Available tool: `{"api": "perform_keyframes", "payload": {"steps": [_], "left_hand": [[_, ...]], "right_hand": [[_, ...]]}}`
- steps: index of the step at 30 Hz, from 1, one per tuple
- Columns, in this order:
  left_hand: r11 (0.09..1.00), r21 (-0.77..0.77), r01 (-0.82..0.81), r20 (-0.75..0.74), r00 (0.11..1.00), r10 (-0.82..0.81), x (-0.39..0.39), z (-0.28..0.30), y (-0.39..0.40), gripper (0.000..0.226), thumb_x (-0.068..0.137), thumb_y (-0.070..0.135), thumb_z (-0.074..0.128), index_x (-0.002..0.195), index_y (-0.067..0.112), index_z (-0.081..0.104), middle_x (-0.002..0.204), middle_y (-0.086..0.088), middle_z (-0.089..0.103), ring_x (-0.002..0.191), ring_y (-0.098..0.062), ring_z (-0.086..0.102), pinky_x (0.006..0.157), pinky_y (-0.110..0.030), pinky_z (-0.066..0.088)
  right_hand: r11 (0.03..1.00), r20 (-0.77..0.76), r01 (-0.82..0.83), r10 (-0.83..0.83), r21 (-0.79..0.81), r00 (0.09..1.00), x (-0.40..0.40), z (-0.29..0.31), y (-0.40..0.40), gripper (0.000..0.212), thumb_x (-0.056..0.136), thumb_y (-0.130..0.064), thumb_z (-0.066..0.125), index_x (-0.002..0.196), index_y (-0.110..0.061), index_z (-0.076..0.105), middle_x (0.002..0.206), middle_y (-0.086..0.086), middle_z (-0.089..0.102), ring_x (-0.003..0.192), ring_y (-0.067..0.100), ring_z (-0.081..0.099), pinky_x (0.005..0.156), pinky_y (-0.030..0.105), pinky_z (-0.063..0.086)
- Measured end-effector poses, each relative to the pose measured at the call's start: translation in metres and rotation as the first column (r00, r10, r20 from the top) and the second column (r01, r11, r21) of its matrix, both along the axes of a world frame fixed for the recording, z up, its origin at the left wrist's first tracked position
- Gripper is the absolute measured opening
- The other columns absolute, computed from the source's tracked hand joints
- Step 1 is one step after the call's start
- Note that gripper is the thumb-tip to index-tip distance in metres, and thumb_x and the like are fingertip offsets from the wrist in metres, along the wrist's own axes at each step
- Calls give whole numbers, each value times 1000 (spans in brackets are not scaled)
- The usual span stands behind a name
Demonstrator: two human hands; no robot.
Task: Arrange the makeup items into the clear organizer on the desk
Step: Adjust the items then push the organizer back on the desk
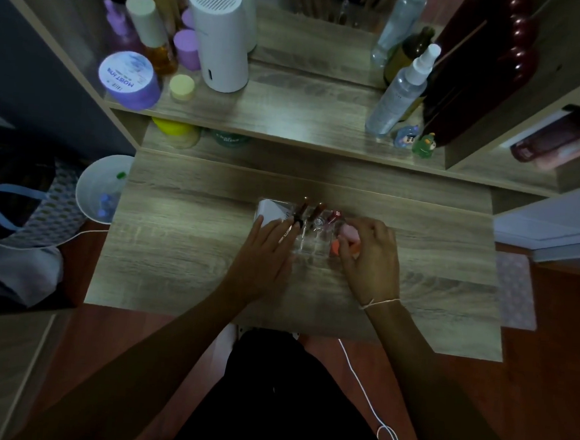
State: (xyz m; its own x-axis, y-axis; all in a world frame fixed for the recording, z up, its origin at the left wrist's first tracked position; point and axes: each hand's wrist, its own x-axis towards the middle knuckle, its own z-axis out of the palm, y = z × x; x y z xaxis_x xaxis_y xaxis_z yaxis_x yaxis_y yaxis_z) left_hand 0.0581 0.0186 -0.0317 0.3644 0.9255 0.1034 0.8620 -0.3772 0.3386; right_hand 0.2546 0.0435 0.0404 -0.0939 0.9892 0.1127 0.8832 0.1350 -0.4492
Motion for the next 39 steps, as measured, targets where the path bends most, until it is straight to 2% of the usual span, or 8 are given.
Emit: {"api": "perform_keyframes", "payload": {"steps": [9, 13, 17, 19, 23, 25, 32, 39], "left_hand": [[999, -37, -10, 2, 1000, 10, -1, 0, -2, 52, 92, 26, 55, 137, 4, 41, 139, -20, 49, 128, -35, 46, 112, -58, 25], [999, -30, -14, 9, 1000, 14, -2, -2, -2, 52, 94, 30, 47, 139, 5, 37, 142, -20, 45, 131, -33, 42, 113, -56, 21], [993, -29, -115, 182, 976, 118, -12, -5, -10, 63, 95, 32, 42, 147, 7, 16, 153, -18, 24, 143, -26, 18, 119, -42, 3], [976, -73, -205, 176, 961, 215, -19, -11, -16, 67, 96, 35, 38, 148, 10, 4, 157, -15, 9, 145, -24, 7, 118, -40, -2], [922, -214, -323, 43, 940, 339, -29, -23, -24, 65, 92, 32, 24, 146, 5, 2, 156, -21, 9, 144, -28, 3, 117, -55, 13], [907, -260, -332, -6, 939, 343, -34, -27, -26, 68, 88, 32, 22, 146, 2, 2, 155, -24, 11, 144, -31, 5, 117, -56, 15], [897, -333, -289, -76, 957, 280, -33, -31, -28, 71, 86, 30, 33, 144, -4, 9, 154, -27, 12, 144, -36, 9, 117, -56, 13], [900, -345, -268, -52, 962, 267, -30, -30, -31, 72, 84, 32, 25, 144, -5, 7, 154, -28, 12, 144, -37, 10, 117, -54, 9]], "right_hand": [[1000, -13, -9, 8, -21, 1000, 3, 0, -1, 26, 83, -11, 63, 109, -10, 62, 110, 12, 61, 101, 30, 54, 88, 39, 43], [1000, -61, 24, -23, 5, 998, 9, -2, -8, 35, 88, -27, 49, 118, -11, 58, 119, 12, 60, 111, 28, 51, 94, 40, 42], [985, -79, 165, -160, 53, 984, 23, -18, -26, 38, 92, -28, 47, 124, -8, 54, 126, 16, 58, 118, 28, 50, 99, 41, 42], [981, -44, 194, -194, -2, 980, 31, -32, -36, 46, 90, -26, 47, 129, -2, 48, 132, 23, 53, 123, 34, 48, 103, 45, 41], [966, 70, 161, -150, -204, 986, 41, -59, -51, 61, 91, -26, 41, 141, 6, 31, 148, 27, 35, 138, 39, 33, 114, 51, 31], [962, 104, 112, -88, -250, 991, 41, -71, -54, 60, 92, -22, 39, 143, 6, 24, 151, 27, 28, 141, 39, 26, 115, 53, 26], [953, 102, 78, -50, -294, 994, 33, -89, -50, 67, 92, -15, 48, 147, 0, 13, 156, 22, 20, 145, 34, 16, 118, 51, 21], [953, 159, 86, -41, -291, 986, 30, -95, -50, 69, 91, -18, 49, 147, 1, 13, 155, 23, 21, 144, 35, 18, 116, 55, 23]]}}
